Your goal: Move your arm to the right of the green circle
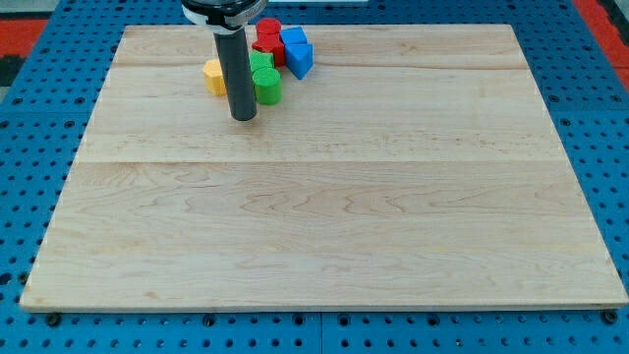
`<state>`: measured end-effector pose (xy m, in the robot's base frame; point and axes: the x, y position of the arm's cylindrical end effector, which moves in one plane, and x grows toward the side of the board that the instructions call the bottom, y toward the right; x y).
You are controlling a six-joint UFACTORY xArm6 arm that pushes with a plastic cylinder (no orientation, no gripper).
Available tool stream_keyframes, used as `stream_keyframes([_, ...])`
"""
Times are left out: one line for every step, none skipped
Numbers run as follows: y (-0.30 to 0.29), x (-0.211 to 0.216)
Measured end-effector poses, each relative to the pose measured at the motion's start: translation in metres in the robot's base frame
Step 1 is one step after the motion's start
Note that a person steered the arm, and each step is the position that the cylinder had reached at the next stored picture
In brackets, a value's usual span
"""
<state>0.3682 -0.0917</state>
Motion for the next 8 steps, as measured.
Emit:
stream_keyframes([-0.001,0.0])
stream_keyframes([-0.001,0.0])
stream_keyframes([0.01,0.0])
stream_keyframes([0.011,0.0])
stream_keyframes([0.013,0.0])
stream_keyframes([0.005,-0.009])
stream_keyframes([0.007,-0.012])
stream_keyframes([0.009,0.001])
